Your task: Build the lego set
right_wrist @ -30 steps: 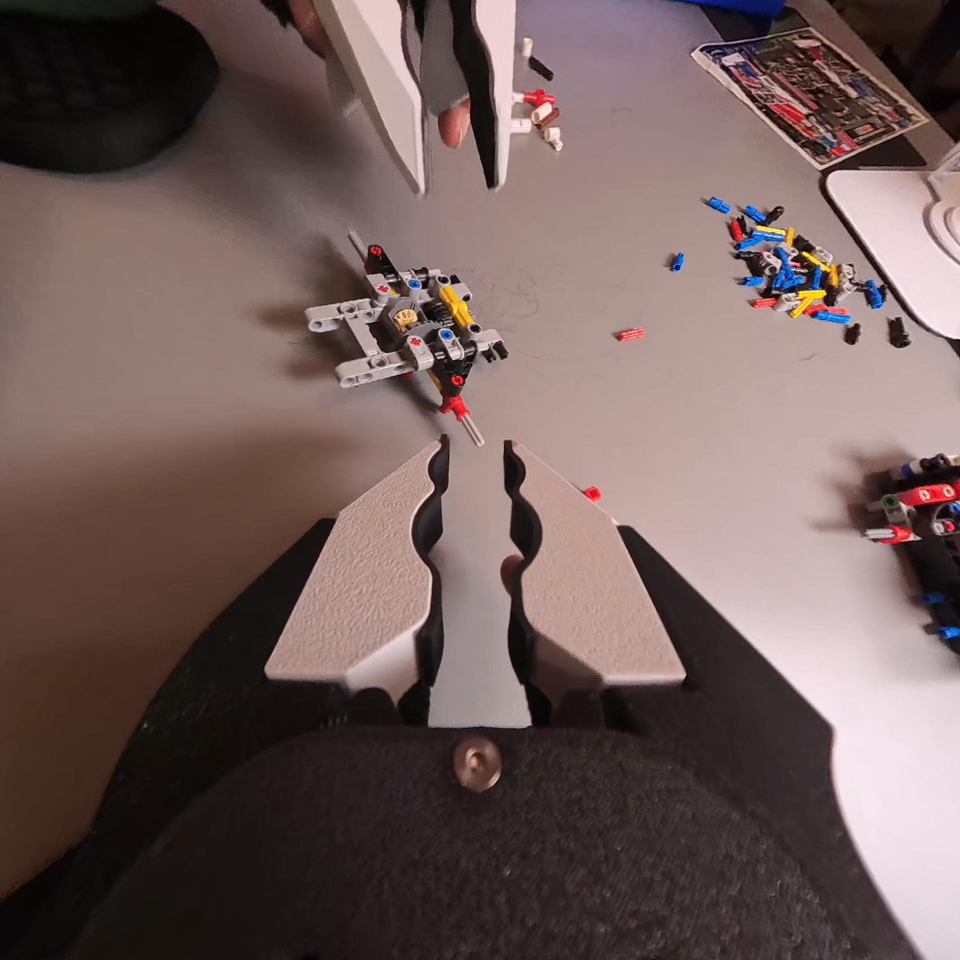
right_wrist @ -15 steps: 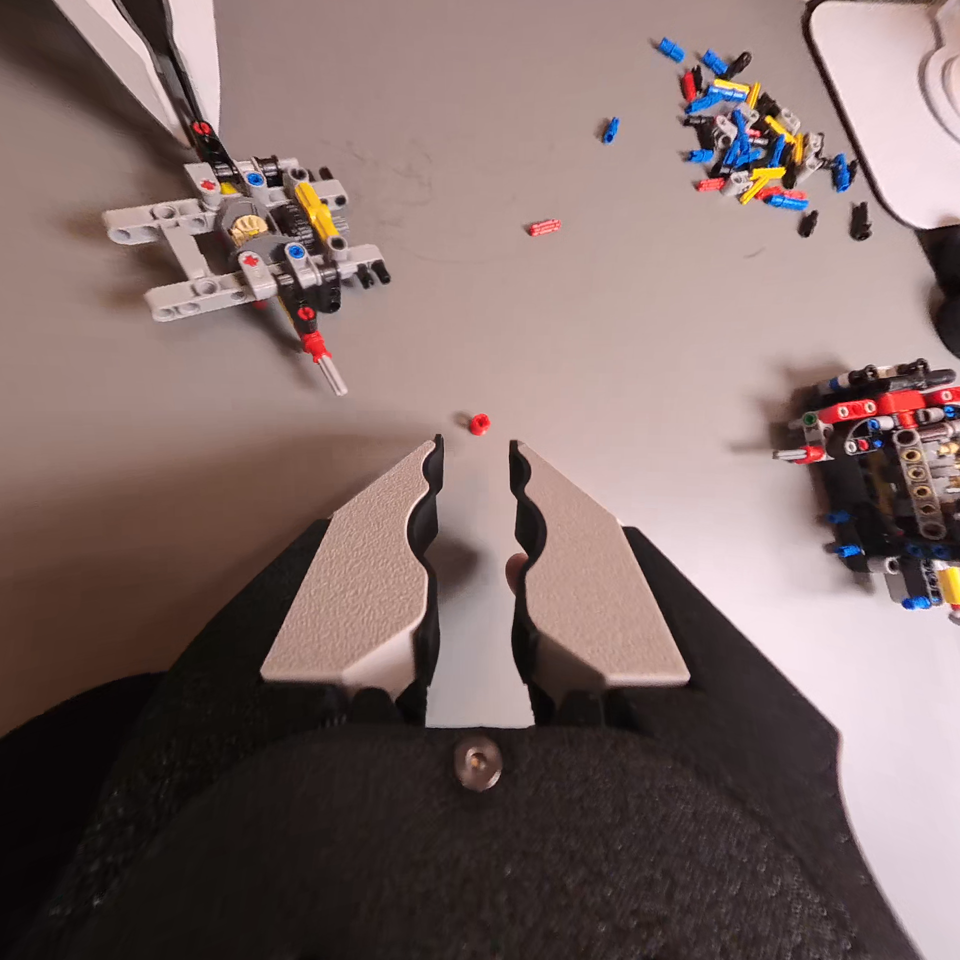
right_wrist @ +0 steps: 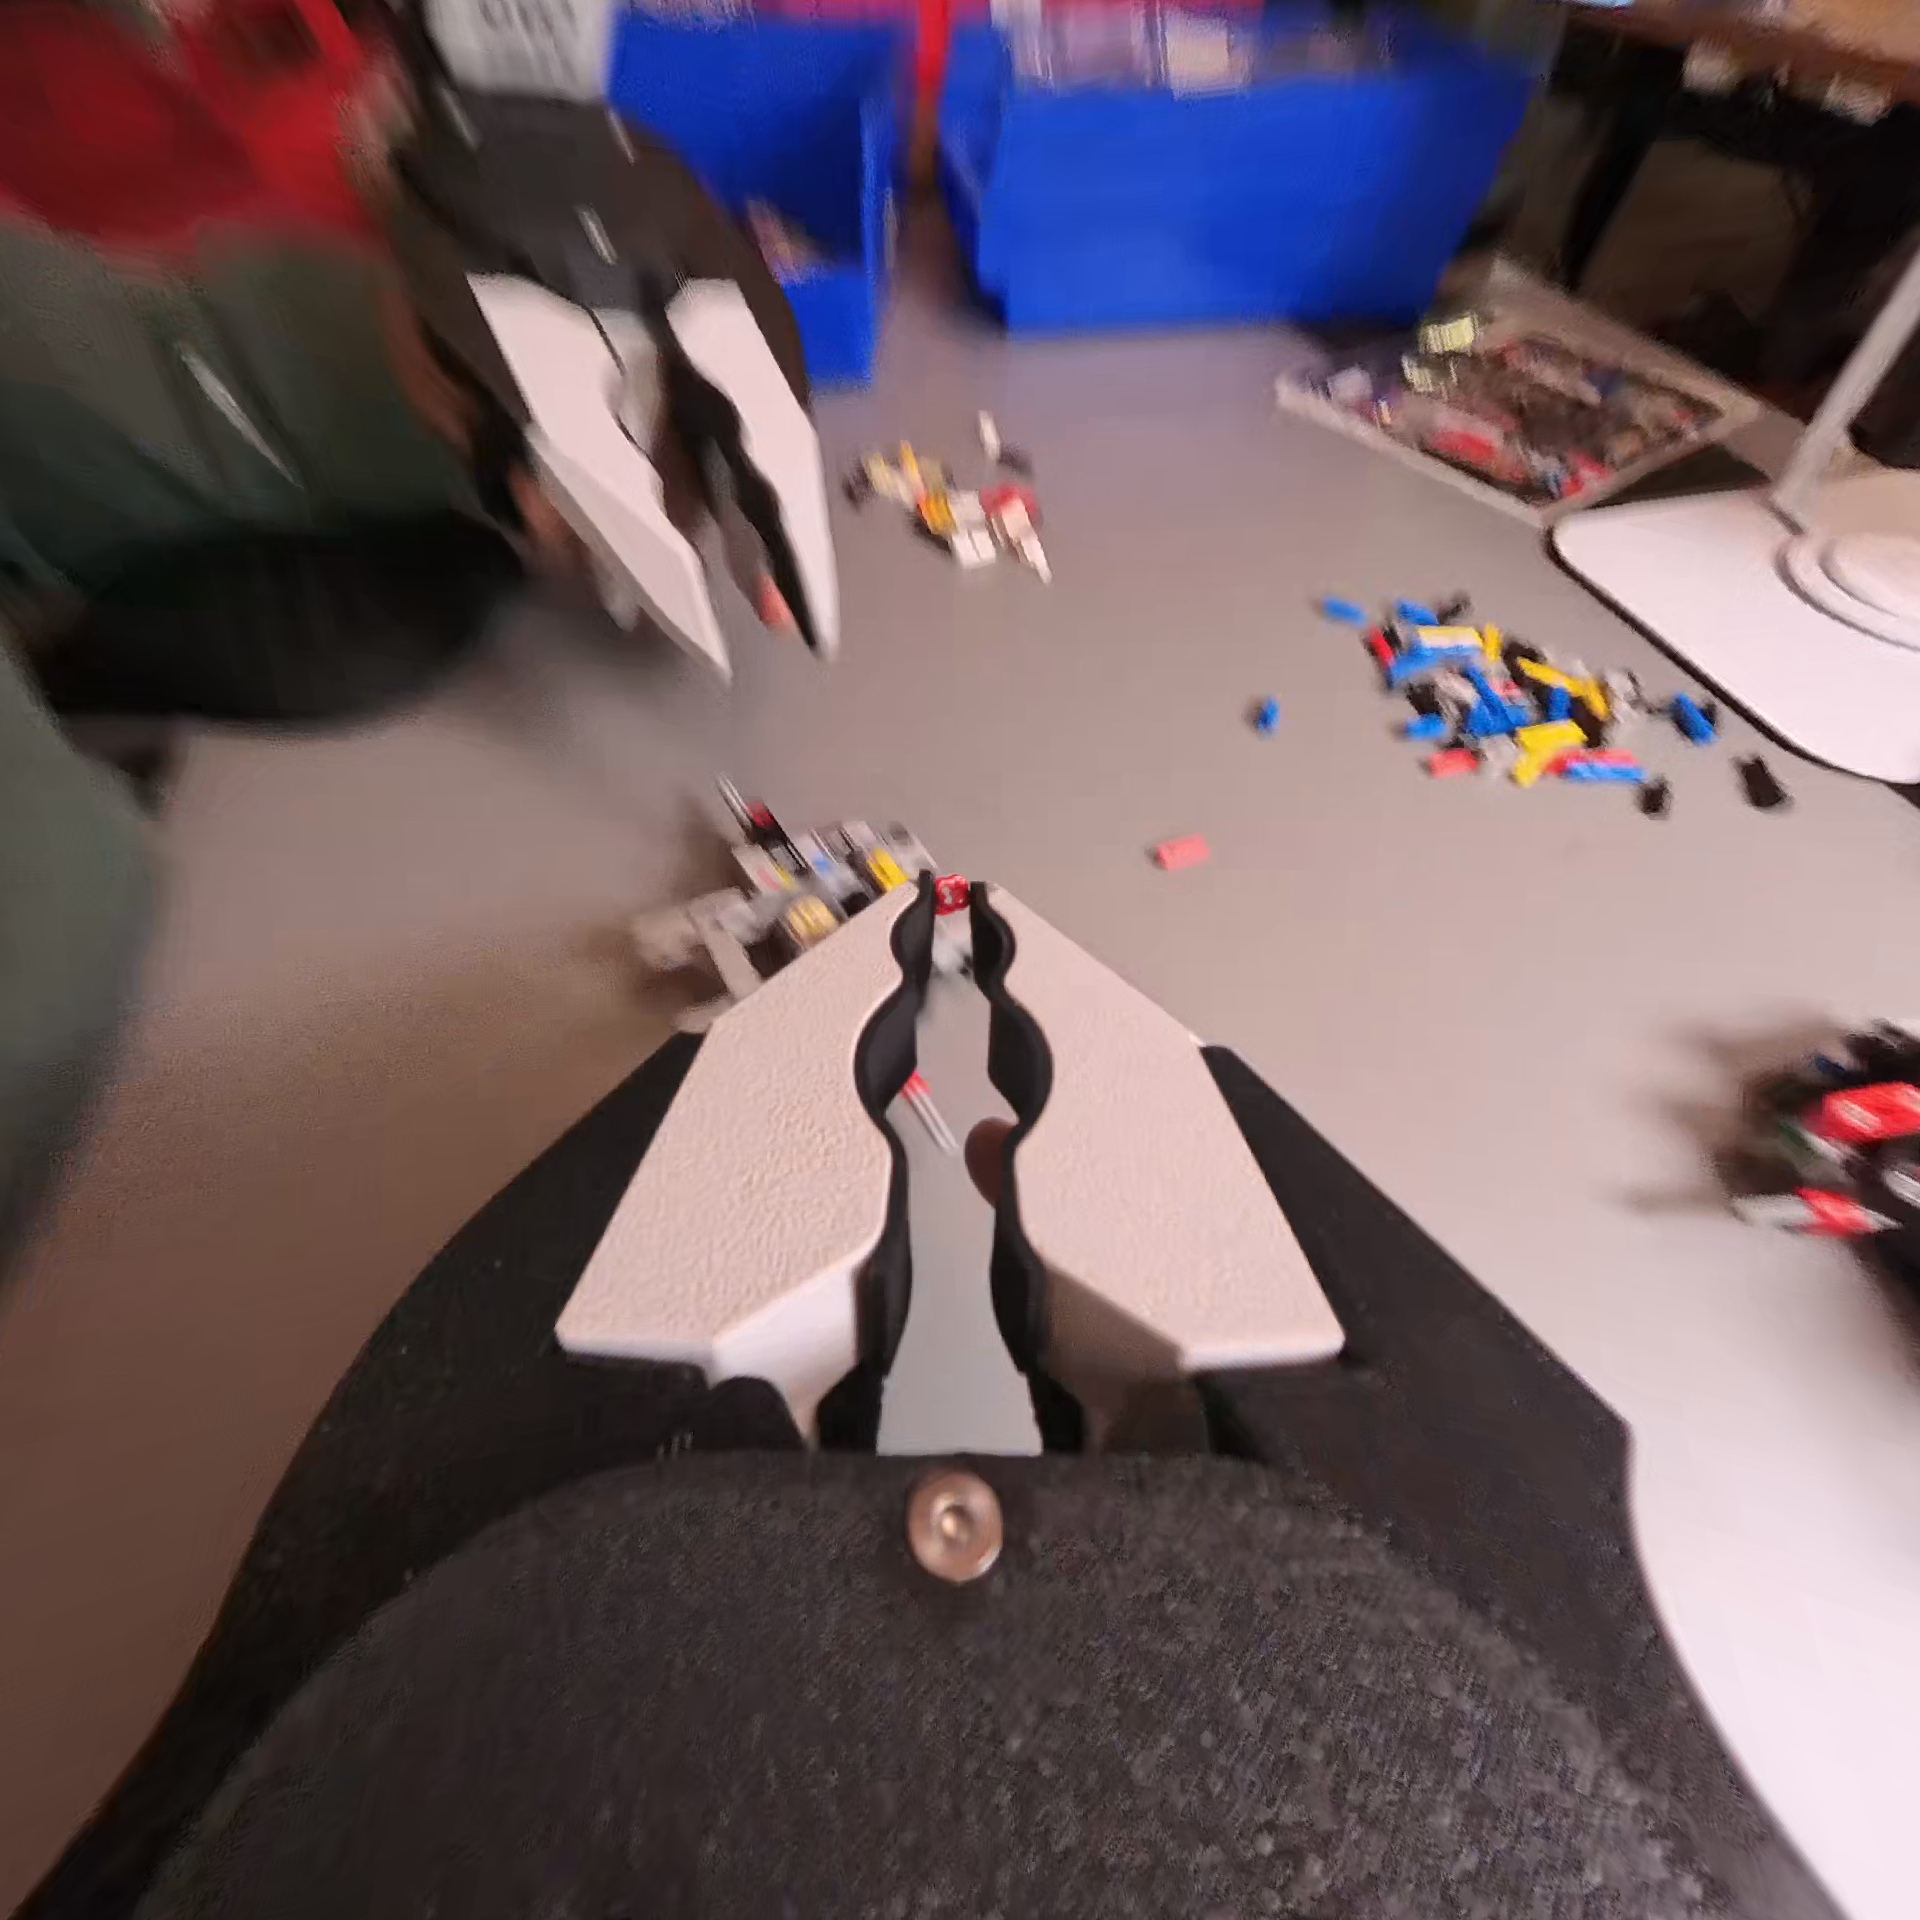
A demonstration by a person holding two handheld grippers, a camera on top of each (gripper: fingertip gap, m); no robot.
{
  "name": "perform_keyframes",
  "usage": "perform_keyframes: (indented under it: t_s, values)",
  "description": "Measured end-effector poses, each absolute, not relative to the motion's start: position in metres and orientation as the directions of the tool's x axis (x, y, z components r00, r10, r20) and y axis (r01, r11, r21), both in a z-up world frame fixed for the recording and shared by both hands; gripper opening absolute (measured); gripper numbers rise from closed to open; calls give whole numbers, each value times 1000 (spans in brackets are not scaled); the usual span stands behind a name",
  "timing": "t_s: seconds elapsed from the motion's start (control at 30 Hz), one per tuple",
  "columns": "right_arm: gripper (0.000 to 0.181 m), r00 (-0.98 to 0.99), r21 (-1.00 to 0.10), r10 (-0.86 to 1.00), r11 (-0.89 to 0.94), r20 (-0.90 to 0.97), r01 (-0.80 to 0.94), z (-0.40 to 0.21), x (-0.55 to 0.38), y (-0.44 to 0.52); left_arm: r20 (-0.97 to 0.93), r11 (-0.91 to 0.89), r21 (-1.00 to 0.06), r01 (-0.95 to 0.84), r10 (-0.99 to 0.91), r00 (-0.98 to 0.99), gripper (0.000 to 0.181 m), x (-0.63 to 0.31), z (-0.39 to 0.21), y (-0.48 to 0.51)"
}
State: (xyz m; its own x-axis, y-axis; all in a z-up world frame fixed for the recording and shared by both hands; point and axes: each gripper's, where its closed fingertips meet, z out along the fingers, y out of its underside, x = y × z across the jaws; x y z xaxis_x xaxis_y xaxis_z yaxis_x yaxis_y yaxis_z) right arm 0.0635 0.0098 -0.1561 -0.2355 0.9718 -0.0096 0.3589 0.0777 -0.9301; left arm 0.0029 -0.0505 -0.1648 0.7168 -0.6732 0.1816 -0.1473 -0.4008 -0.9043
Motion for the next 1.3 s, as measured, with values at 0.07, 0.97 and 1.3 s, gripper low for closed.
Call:
perform_keyframes:
  t_s: [0.07,0.97,1.3]
  values:
    - [5,-308,-971,940,-80,-149,226,-124,58,-14,175,-346,-933,-103,-682,710,20,5,-150,-50]
    - [5,-467,-978,865,-110,-183,178,-123,39,-73,261,-333,-942,-31,-791,553,4,48,-136,-68]
    - [5,-450,-978,893,120,31,172,-134,41,-76,248,-331,-942,-61,-805,539,8,44,-140,-72]
